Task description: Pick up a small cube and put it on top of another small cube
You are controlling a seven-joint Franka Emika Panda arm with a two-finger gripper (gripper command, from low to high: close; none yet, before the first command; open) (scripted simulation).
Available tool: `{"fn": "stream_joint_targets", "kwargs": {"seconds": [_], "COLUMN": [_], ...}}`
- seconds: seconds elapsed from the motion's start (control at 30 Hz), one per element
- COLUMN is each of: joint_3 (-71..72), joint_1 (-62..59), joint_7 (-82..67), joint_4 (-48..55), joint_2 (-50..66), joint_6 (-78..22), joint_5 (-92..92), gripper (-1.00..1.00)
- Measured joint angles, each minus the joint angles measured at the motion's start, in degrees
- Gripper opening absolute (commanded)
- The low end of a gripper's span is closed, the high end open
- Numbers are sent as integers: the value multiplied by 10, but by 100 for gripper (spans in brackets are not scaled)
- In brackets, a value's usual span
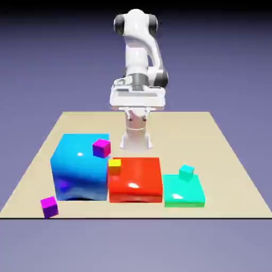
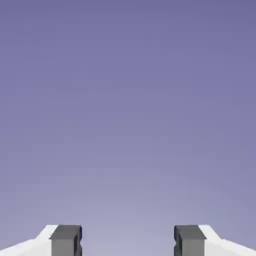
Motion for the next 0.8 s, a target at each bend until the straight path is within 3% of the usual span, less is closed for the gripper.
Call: {"fn": "stream_joint_targets", "kwargs": {"seconds": [0.8], "joint_3": [7], "joint_1": [-232], "joint_7": [134], "joint_4": [498], "joint_2": [485], "joint_6": [-433], "joint_5": [60], "gripper": [0]}}
